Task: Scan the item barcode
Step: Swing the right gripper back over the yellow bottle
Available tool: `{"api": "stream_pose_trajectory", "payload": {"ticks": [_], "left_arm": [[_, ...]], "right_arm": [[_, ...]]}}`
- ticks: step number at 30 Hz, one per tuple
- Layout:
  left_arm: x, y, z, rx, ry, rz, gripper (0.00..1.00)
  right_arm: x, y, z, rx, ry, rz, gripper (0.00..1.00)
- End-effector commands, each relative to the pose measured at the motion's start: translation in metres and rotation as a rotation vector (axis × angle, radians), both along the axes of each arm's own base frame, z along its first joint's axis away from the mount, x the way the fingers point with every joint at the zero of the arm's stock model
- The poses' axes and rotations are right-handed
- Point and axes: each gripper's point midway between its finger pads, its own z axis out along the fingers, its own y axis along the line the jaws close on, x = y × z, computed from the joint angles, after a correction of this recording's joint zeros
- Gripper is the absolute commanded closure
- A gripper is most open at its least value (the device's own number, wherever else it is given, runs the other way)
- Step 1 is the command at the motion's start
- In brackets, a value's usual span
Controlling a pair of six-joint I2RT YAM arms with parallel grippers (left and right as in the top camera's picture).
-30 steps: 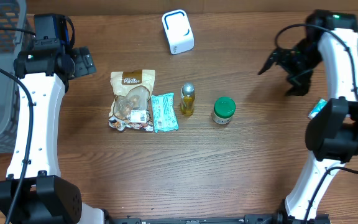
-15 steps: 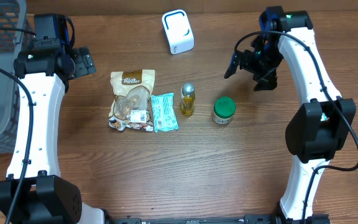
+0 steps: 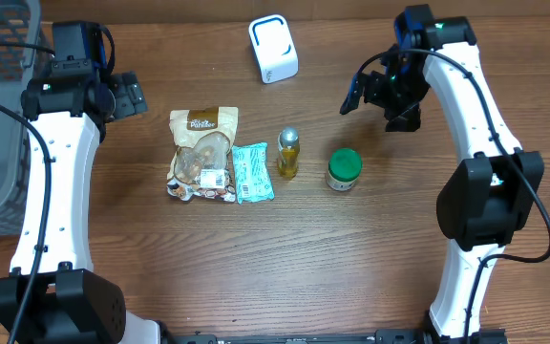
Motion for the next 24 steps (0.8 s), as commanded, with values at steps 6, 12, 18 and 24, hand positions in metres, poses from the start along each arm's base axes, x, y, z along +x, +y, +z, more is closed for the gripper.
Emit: {"api": "stream_pose_trajectory", "payload": {"ticks": [6,12,18,24], "left_arm": [[0.001,-0.001,0.0,0.017,0.009,-0.018,0.0],[0.001,-0.001,0.0,0.017,0.009,-0.017,0.0],[0.001,-0.001,0.0,0.017,0.009,-0.017,0.0],[0.001,-0.001,0.0,0.017,0.009,-0.018,0.0]], "right_arm": [[0.013,0.029,0.016,0.02,-0.133,0.12,0.0],[0.034,0.036,0.021,0.042,-0.227,0.121,0.0],[0.048,0.068,0.044,0.24,-0.318,0.164,0.0],[0.048,0.074,0.097,0.292,-0.391,0.179,0.0]]}}
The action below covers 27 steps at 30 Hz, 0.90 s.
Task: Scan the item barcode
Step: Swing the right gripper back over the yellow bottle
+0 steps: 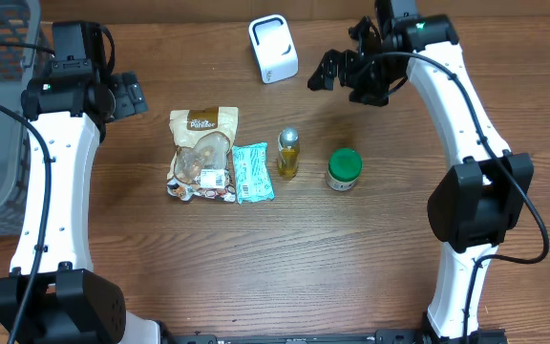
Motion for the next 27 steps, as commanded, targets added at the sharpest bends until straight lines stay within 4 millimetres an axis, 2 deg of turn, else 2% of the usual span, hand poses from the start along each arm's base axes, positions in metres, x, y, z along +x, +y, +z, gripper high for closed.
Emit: {"api": "stream_pose_trajectory", "payload": {"ticks": [1,3,5,8,11,14,15,19,24,27], "left_arm": [[0.001,-0.001,0.0,0.018,0.009,-0.017,0.01],[0.001,-0.001,0.0,0.018,0.009,-0.017,0.01],[0.001,-0.001,0.0,0.018,0.009,-0.017,0.0],[0.001,-0.001,0.0,0.018,0.009,-0.017,0.01],[0.001,-0.001,0.0,0.018,0.009,-0.017,0.0],[0.001,-0.001,0.0,0.018,0.009,-0.017,0.0],[0.001,-0.001,0.0,0.018,0.009,-0.017,0.01],[0.001,-0.001,0.0,0.018,0.009,-0.017,0.0],[0.001,-0.001,0.0,0.018,0.009,-0.017,0.0],[0.001,-0.001,0.0,0.018,0.009,-0.017,0.0]], "right_arm": [[0.003,0.007,0.065,0.066,-0.126,0.024,0.0],[-0.003,0.006,0.076,0.025,-0.141,0.027,0.0],[-0.011,0.005,0.078,-0.022,-0.139,0.035,0.0],[-0.024,0.011,0.07,-0.084,-0.104,0.052,0.0],[-0.043,0.026,0.052,-0.194,-0.063,0.101,0.0],[-0.053,0.036,0.043,-0.281,-0.061,0.136,0.0],[-0.057,0.046,0.041,-0.315,-0.077,0.16,0.0],[-0.066,0.064,0.04,-0.34,-0.08,0.155,0.0],[-0.069,0.067,0.037,-0.416,-0.066,0.025,0.0],[-0.073,0.074,0.034,-0.426,-0.067,0.038,0.0]]}}
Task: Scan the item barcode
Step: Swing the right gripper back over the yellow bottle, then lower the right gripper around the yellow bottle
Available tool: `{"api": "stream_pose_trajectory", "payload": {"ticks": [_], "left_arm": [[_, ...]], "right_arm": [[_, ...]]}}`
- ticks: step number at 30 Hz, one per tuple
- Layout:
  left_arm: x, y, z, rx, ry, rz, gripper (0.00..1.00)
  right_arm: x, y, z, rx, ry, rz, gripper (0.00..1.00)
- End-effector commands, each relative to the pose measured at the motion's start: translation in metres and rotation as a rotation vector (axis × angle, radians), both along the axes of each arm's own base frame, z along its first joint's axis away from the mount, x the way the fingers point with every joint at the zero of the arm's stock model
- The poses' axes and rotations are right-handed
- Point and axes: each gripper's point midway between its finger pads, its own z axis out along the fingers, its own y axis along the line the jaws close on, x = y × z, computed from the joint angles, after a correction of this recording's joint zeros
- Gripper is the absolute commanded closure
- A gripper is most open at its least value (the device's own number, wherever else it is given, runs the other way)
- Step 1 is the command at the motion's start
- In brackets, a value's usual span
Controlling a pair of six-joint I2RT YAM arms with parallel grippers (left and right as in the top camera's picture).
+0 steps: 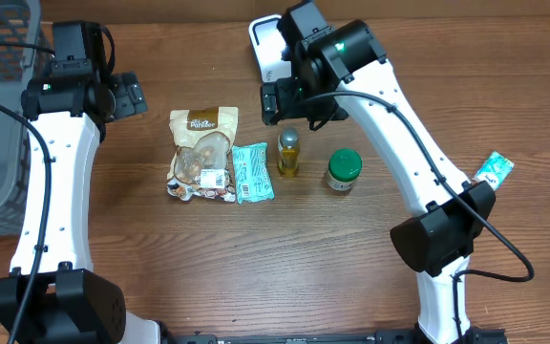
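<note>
Several items lie in a row mid-table: a snack bag (201,153), a teal packet (252,173), a small bottle of yellow liquid with a silver cap (288,155) and a green-lidded jar (344,169). The white scanner (264,43) stands at the back, partly hidden by my right arm. My right gripper (290,107) hangs just behind and above the bottle, its dark fingers spread to either side, nothing held. My left gripper (132,96) hovers at the far left, left of the snack bag, away from every item; its jaws are not clear from above.
A grey wire basket fills the left edge of the table. A small teal packet (494,170) lies at the far right, beside the right arm's base. Bare wood stretches in front of the row of items.
My right gripper has moved left and nearer, from beside the scanner at the back to just above the bottle. The items, scanner and left arm have not moved.
My right gripper first hung at the back right, beyond the green-lidded jar. Then it was further left, close to the scanner's right side. Now it is over the small bottle. The left arm has stayed in place throughout.
</note>
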Motion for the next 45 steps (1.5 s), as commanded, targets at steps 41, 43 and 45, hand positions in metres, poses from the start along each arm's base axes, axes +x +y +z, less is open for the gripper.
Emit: {"api": "stream_pose_trajectory", "payload": {"ticks": [41,43,45], "left_arm": [[0.001,-0.001,0.0,0.018,0.009,-0.017,0.0],[0.001,-0.001,0.0,0.018,0.009,-0.017,0.0],[0.001,-0.001,0.0,0.018,0.009,-0.017,0.0]], "right_arm": [[-0.006,0.0,-0.057,-0.124,0.038,-0.069,0.0],[-0.006,0.0,-0.057,-0.124,0.038,-0.069,0.0],[-0.006,0.0,-0.057,-0.124,0.038,-0.069,0.0]]}}
